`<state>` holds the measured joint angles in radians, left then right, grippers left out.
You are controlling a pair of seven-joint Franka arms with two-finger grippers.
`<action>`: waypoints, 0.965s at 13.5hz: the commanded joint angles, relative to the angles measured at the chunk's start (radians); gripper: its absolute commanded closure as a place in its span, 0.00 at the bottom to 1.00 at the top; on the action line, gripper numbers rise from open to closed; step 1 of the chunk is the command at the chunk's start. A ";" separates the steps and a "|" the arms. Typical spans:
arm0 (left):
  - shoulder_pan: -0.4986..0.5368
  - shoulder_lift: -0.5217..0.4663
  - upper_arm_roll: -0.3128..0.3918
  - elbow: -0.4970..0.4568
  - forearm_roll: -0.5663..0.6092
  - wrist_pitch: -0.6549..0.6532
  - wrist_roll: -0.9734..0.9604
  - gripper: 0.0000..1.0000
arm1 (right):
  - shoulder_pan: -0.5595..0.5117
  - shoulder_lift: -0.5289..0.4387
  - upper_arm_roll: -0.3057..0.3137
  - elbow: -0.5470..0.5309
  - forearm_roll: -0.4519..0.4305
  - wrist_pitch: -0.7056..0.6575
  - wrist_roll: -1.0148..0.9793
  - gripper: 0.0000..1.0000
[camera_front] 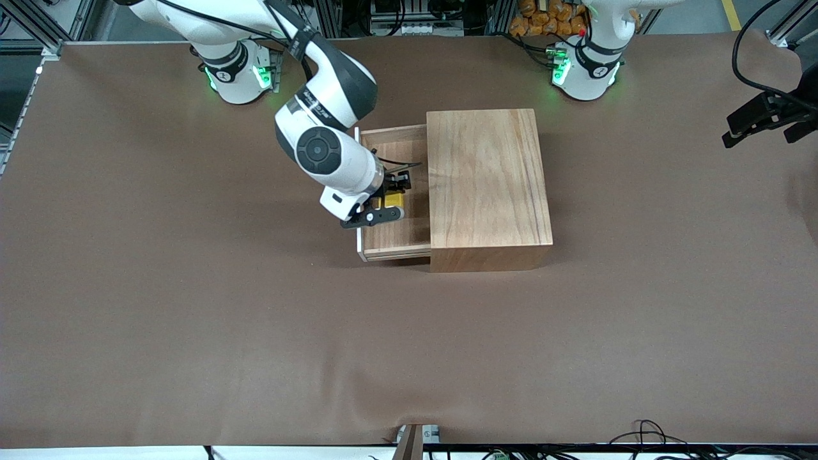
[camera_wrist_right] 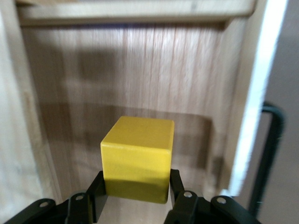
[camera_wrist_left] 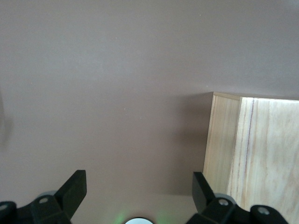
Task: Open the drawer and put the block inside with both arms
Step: 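Carry the cube with the right gripper into the open drawer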
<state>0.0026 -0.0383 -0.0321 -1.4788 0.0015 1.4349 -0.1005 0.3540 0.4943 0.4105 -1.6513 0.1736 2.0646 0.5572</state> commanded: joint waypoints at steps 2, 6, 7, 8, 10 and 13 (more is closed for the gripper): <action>-0.001 -0.026 0.000 -0.018 0.020 -0.008 0.016 0.00 | 0.028 -0.010 -0.009 -0.016 -0.014 0.009 0.083 0.45; -0.004 -0.028 -0.008 -0.012 0.002 -0.007 0.015 0.00 | 0.023 -0.014 -0.009 -0.028 -0.014 0.006 0.081 0.00; -0.010 -0.025 -0.009 -0.003 0.003 -0.007 0.012 0.00 | 0.016 -0.025 -0.009 -0.028 -0.014 0.002 0.081 0.00; -0.012 -0.023 -0.018 -0.003 0.005 -0.007 0.010 0.00 | -0.004 -0.039 -0.012 -0.022 -0.014 -0.018 0.079 0.00; -0.004 -0.026 -0.026 -0.003 0.006 -0.008 0.018 0.00 | -0.091 -0.071 -0.009 -0.012 -0.017 -0.098 0.022 0.00; -0.012 -0.012 -0.029 -0.006 0.015 -0.008 0.012 0.00 | -0.190 -0.144 -0.013 -0.024 -0.077 -0.153 -0.135 0.00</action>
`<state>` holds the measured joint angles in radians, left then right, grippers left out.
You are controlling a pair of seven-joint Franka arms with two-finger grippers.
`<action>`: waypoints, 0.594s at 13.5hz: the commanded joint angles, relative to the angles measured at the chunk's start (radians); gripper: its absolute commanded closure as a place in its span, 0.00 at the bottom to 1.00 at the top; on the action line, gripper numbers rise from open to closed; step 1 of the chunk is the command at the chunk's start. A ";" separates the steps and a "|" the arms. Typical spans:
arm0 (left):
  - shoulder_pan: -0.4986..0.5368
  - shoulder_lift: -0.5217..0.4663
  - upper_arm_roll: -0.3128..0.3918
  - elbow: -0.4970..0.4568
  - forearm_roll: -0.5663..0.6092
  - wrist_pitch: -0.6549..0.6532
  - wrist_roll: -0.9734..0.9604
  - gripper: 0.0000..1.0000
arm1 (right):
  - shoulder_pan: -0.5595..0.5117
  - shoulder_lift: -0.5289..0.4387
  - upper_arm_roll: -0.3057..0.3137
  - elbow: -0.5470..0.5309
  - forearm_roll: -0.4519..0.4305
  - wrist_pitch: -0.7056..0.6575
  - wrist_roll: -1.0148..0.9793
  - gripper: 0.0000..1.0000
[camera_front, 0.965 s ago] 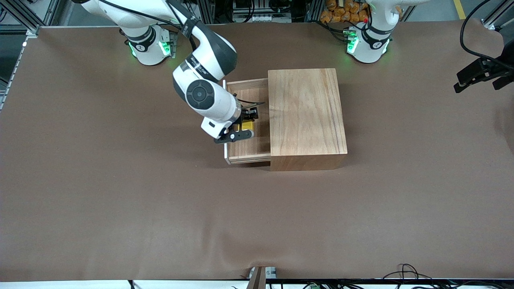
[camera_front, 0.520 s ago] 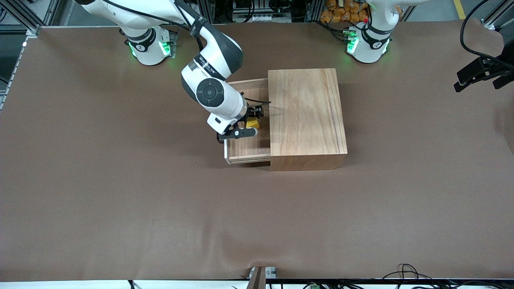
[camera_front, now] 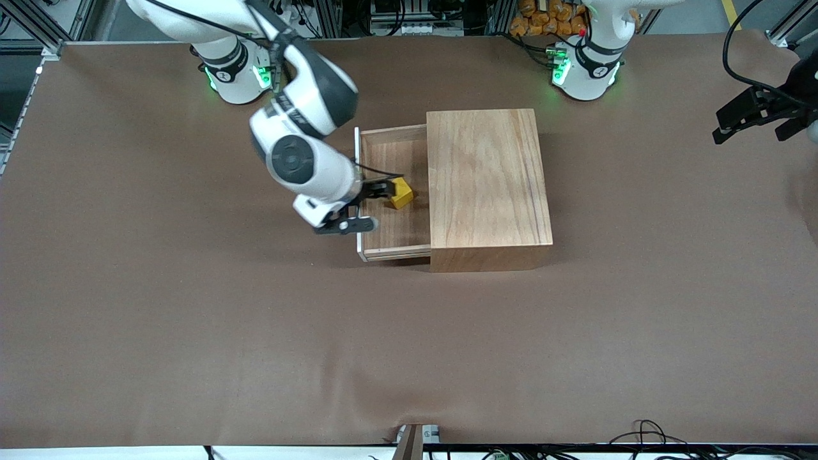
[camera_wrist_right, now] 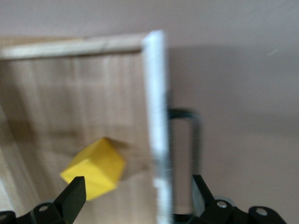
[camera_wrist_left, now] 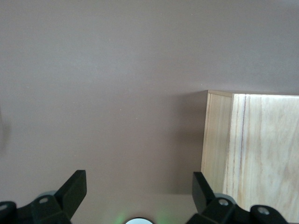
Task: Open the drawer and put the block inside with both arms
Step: 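Open the right gripper to release the cube and pull back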
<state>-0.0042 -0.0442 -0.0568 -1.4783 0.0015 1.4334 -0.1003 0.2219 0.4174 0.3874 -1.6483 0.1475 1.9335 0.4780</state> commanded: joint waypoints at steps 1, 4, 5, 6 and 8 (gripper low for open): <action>-0.005 -0.002 -0.005 -0.007 0.015 -0.007 0.013 0.00 | -0.105 -0.086 0.013 -0.025 -0.090 -0.028 -0.062 0.00; 0.001 0.003 -0.005 -0.003 0.017 -0.007 0.017 0.00 | -0.241 -0.173 0.016 -0.024 -0.091 -0.117 -0.247 0.00; 0.003 0.003 -0.005 -0.005 0.015 -0.007 0.017 0.00 | -0.284 -0.205 0.018 -0.022 -0.088 -0.152 -0.287 0.00; 0.003 0.003 -0.005 -0.003 0.015 -0.007 0.017 0.00 | -0.329 -0.228 0.018 -0.018 -0.086 -0.191 -0.321 0.00; 0.000 0.001 -0.005 -0.008 0.015 -0.008 0.016 0.00 | -0.399 -0.276 0.018 -0.016 -0.085 -0.244 -0.396 0.00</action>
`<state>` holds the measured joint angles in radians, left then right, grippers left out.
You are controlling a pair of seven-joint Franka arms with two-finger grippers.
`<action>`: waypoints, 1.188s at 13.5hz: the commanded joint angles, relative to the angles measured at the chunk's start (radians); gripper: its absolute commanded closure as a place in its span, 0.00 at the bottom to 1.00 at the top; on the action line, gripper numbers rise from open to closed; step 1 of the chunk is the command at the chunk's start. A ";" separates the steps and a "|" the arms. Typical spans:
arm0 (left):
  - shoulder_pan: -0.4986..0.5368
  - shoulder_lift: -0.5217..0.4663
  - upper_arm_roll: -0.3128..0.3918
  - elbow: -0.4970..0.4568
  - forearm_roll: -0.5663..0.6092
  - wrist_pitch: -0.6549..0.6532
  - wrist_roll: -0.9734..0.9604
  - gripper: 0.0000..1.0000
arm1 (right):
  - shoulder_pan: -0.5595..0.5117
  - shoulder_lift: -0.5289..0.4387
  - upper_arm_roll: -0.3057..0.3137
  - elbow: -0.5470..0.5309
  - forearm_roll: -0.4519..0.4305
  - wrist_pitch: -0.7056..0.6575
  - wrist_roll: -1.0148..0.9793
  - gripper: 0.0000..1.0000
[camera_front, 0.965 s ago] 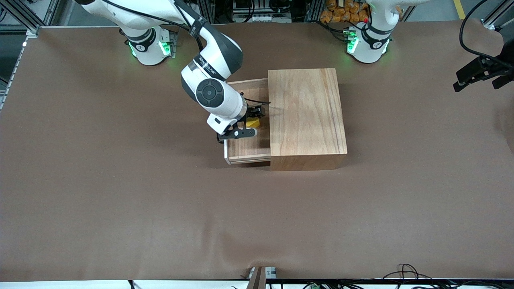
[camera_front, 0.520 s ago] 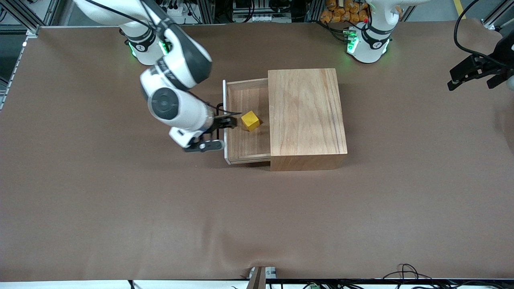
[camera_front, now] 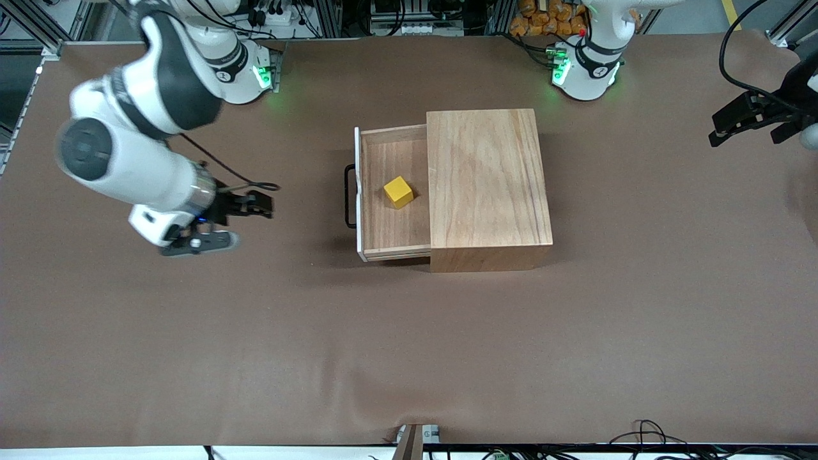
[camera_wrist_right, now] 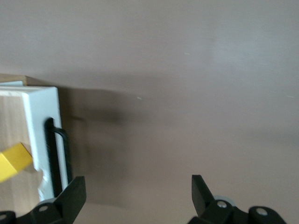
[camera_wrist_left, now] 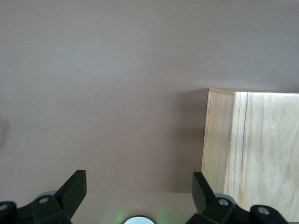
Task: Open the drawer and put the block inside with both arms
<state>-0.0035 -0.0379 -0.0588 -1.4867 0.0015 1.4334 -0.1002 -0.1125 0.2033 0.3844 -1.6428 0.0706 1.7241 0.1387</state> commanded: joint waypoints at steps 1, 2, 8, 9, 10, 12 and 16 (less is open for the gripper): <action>0.000 -0.004 -0.003 0.005 0.015 -0.008 0.017 0.00 | -0.093 -0.077 0.021 -0.022 -0.008 -0.041 -0.092 0.00; -0.001 -0.004 -0.003 0.003 0.015 -0.008 0.016 0.00 | -0.119 -0.084 0.019 -0.020 -0.008 -0.043 -0.132 0.00; -0.004 -0.013 -0.004 -0.001 0.015 -0.019 0.017 0.00 | 0.026 -0.180 -0.389 0.012 0.058 -0.119 -0.468 0.00; -0.006 -0.013 -0.007 0.002 0.015 -0.060 0.019 0.00 | 0.112 -0.211 -0.511 0.011 0.072 -0.167 -0.481 0.00; -0.004 -0.011 -0.016 0.005 0.012 -0.067 0.019 0.00 | 0.128 -0.237 -0.541 0.006 0.072 -0.207 -0.479 0.00; -0.004 -0.011 -0.055 0.003 0.014 -0.070 0.017 0.00 | 0.084 -0.260 -0.536 0.001 0.069 -0.239 -0.459 0.00; 0.000 -0.019 -0.078 -0.007 0.017 -0.073 0.004 0.00 | 0.077 -0.278 -0.516 0.008 0.020 -0.294 -0.303 0.00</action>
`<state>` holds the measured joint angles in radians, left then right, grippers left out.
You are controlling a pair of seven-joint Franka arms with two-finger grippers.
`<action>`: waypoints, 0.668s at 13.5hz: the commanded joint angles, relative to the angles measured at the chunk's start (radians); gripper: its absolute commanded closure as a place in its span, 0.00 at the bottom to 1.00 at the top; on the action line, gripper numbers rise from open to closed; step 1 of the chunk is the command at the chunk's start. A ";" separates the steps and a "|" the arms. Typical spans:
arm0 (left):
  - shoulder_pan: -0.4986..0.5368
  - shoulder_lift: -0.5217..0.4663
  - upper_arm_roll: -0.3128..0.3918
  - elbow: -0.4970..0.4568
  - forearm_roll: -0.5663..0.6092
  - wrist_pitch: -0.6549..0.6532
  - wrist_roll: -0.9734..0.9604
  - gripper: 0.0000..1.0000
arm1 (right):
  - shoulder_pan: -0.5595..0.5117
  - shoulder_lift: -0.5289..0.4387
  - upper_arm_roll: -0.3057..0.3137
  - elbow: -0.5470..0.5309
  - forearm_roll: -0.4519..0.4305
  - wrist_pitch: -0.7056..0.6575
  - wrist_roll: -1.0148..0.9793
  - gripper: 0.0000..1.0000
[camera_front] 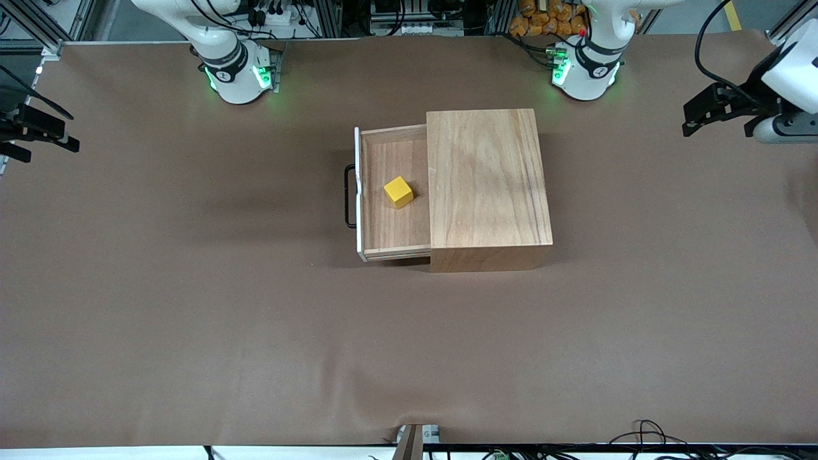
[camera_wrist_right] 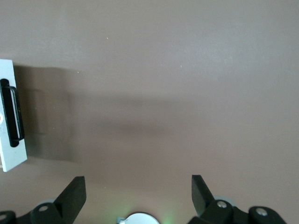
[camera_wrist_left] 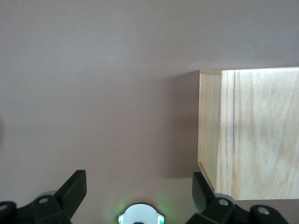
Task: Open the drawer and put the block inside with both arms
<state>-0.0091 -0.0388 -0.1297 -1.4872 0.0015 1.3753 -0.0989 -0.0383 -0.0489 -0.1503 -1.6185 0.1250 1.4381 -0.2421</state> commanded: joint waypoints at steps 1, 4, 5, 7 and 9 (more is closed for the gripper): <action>0.009 -0.021 -0.008 -0.013 0.017 -0.012 -0.001 0.00 | 0.005 -0.031 0.024 -0.017 -0.062 -0.018 0.087 0.00; 0.011 -0.039 -0.007 -0.033 0.017 0.007 -0.005 0.00 | -0.003 -0.036 0.095 -0.009 -0.157 -0.012 0.122 0.00; 0.012 -0.052 -0.005 -0.050 0.015 0.020 -0.005 0.00 | -0.008 -0.035 0.106 -0.003 -0.157 -0.013 0.182 0.00; 0.026 -0.067 -0.007 -0.074 0.015 0.039 -0.007 0.00 | -0.009 -0.035 0.107 -0.003 -0.153 -0.013 0.205 0.00; 0.026 -0.055 -0.004 -0.055 0.008 0.039 -0.005 0.00 | -0.009 -0.034 0.094 0.002 -0.148 -0.004 0.201 0.00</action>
<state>0.0073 -0.0707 -0.1289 -1.5212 0.0015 1.3938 -0.1014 -0.0384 -0.0648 -0.0534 -1.6148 -0.0062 1.4306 -0.0523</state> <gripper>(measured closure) 0.000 0.000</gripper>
